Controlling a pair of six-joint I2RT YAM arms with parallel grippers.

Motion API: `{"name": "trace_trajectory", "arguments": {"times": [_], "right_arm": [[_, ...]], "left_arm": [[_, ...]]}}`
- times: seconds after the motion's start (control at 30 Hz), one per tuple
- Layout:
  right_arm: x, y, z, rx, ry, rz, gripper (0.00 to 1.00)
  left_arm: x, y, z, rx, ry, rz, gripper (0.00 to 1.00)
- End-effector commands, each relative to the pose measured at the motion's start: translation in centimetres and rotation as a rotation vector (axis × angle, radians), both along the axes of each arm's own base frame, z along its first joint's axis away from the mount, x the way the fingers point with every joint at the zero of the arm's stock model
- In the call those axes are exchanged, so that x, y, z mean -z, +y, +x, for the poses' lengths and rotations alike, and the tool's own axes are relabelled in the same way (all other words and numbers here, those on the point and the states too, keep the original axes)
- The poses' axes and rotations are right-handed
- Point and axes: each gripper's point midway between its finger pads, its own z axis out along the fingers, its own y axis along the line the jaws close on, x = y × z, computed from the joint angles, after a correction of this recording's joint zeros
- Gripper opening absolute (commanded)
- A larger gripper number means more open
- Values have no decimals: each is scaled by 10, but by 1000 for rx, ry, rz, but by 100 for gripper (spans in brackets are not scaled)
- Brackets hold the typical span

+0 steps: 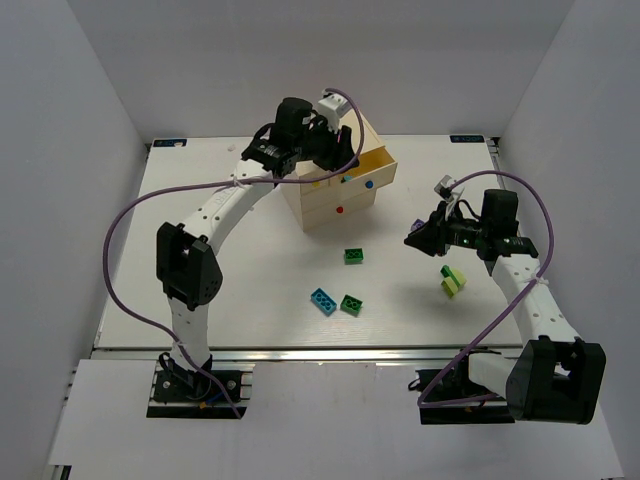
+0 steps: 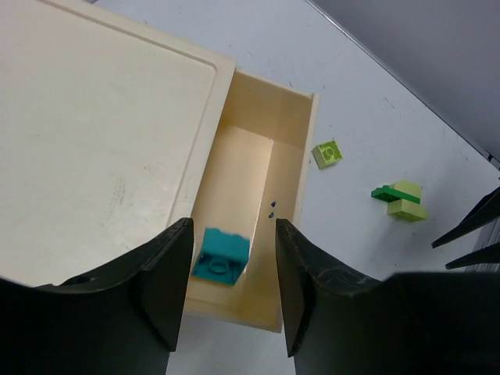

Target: Sort the legos into containers by color

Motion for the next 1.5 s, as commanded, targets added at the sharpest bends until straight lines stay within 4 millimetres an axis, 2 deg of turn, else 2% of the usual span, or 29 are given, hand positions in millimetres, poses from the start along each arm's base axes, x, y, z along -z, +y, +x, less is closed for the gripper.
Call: {"name": "trace_trajectory", "arguments": {"times": [0.0,0.1,0.17,0.23,0.27,0.3,0.37,0.4,0.43,0.47,0.5,0.53,0.6,0.63,0.67,0.7,0.73,0.77,0.8,0.83,0.87,0.9,0.93,0.97,1.0,1.13,1.17,1.33,1.47], "right_arm": [[-15,2,1,-25,-56,9,32],[-15,3,-1,-40,-60,11,38],[-17,5,-5,-67,-80,14,41],[-17,10,-14,-121,-92,30,42],[-17,12,-17,-159,-143,15,42],[-13,13,-23,-183,-146,14,42],[-11,23,-33,-258,-235,-21,46],[-10,37,-37,-300,-275,-38,47],[5,34,-32,-260,-267,-104,53],[11,46,-37,-296,-284,-140,56],[20,50,-37,-297,-276,-181,60],[32,67,-44,-335,-276,-251,62],[55,79,-45,-348,-195,-317,65],[63,95,-53,-379,-191,-373,68],[71,104,-48,-381,-163,-405,69],[75,111,-42,-356,-165,-434,70],[83,128,-40,-318,-165,-494,70],[86,134,-37,-308,-174,-519,71],[90,146,-42,-323,-182,-548,72],[92,148,-35,-258,-151,-567,74],[103,157,-37,-271,-101,-578,76],[95,170,-38,-281,-89,-571,78],[95,175,-36,-260,-64,-565,78],[105,180,-37,-235,-1,-571,79],[101,190,-40,-242,8,-562,80],[110,205,-44,-196,84,-572,84],[117,207,-46,-183,115,-581,85],[127,216,-60,-198,201,-596,87],[135,214,-69,-195,199,-625,86]], "left_arm": [[-38,0,2,-12,-67,-41,57],[-51,-1,1,-7,-86,-59,58],[-60,0,-2,-6,-92,-74,52],[-80,2,-9,-2,-118,-105,37],[-87,4,-14,-6,-113,-122,14],[-98,11,-26,-11,-118,-135,4],[-104,27,-38,-51,-117,-167,0],[-137,47,-63,-65,-174,-218,0],[-98,59,-67,-121,-128,-185,0],[-94,73,-76,-165,-145,-175,0],[-90,87,-86,-206,-160,-168,13],[-70,108,-108,-246,-155,-149,23],[-52,142,-114,-387,-185,-95,46],[-57,164,-125,-450,-219,-101,63],[-22,191,-124,-582,-189,-15,68],[-13,204,-128,-630,-191,7,69],[7,227,-136,-718,-189,56,76],[-2,230,-139,-720,-209,38,77],[22,242,-143,-767,-191,88,79],[29,249,-146,-788,-192,101,79],[35,254,-149,-808,-194,110,79],[44,263,-153,-837,-194,127,80],[45,267,-155,-854,-199,128,80],[45,270,-156,-863,-206,131,80],[39,276,-157,-890,-222,129,80],[39,287,-161,-935,-247,136,80],[41,289,-162,-939,-244,146,80],[40,293,-162,-951,-254,160,80],[38,297,-164,-966,-262,163,80]]}}
